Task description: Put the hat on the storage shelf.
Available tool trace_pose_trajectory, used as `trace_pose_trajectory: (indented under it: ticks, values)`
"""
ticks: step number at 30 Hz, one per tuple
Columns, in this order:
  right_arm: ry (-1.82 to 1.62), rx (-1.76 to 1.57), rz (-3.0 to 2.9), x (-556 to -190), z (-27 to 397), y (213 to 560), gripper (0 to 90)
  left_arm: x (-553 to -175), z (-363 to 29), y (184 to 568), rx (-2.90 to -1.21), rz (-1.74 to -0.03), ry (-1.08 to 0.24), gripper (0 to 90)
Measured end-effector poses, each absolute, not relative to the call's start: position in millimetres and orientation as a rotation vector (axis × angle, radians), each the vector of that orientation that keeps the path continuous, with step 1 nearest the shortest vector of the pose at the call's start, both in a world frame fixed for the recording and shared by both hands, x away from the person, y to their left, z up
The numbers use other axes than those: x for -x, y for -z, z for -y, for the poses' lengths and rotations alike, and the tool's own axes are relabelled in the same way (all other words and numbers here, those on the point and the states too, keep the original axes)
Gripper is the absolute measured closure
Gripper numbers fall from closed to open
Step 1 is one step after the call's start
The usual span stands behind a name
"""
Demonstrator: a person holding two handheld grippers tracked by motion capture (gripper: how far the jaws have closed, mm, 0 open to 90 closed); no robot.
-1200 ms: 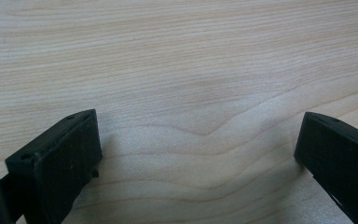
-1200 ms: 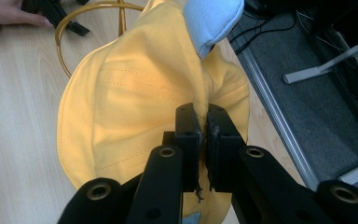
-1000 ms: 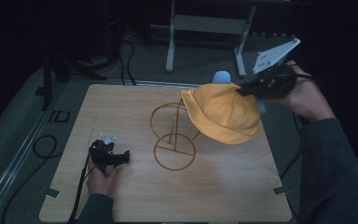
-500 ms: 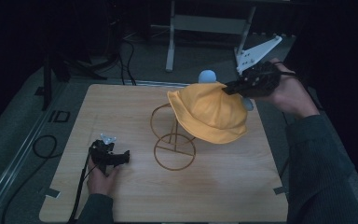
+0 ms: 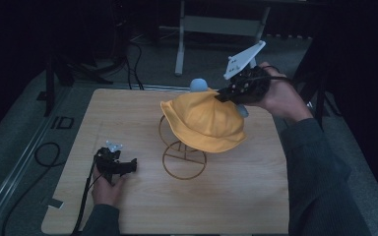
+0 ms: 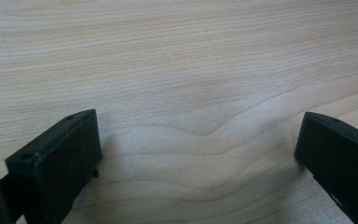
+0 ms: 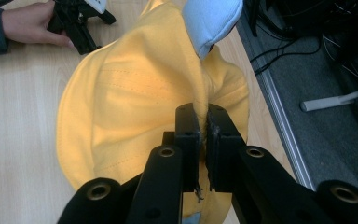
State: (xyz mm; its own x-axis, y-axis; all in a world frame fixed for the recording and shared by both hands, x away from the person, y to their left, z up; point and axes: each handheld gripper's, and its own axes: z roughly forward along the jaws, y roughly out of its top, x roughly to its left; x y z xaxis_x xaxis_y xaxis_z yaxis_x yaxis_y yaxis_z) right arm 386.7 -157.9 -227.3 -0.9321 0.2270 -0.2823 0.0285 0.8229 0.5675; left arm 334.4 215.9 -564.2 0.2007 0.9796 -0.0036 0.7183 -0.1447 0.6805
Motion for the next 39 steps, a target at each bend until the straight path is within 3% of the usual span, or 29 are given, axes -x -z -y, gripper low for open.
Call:
trace_pose_trajectory:
  ticks: [17, 22, 24, 30, 33, 36, 39]
  values:
    - [-0.777, -0.146, -2.73, -398, 99, 252, 83.9, -334, -216, 564, -1.925, -1.577, -0.615, 0.4]
    - [-0.735, -0.147, -2.75, -399, 87, 263, 79.4, -334, -216, 564, -1.922, -1.577, -0.615, 0.4]
    - [-0.735, -0.138, -2.755, -398, 84, 265, 73.9, -334, -216, 564, -1.922, -1.577, -0.615, 0.4]
    - [-0.692, -0.214, -2.778, -400, 85, 267, 35.9, -334, -216, 564, -1.923, -1.577, -0.614, 0.4]
    - [-0.695, -0.225, -2.727, -396, 88, 265, 21.4, -334, -216, 564, -1.923, -1.578, -0.614, 0.4]
    - [-0.699, -0.254, -2.71, -394, 91, 261, 13.8, -334, -216, 564, -1.923, -1.577, -0.615, 0.4]
    - [-0.693, -0.271, -2.68, -393, 98, 257, 12.5, -334, -216, 564, -1.923, -1.577, -0.615, 0.4]
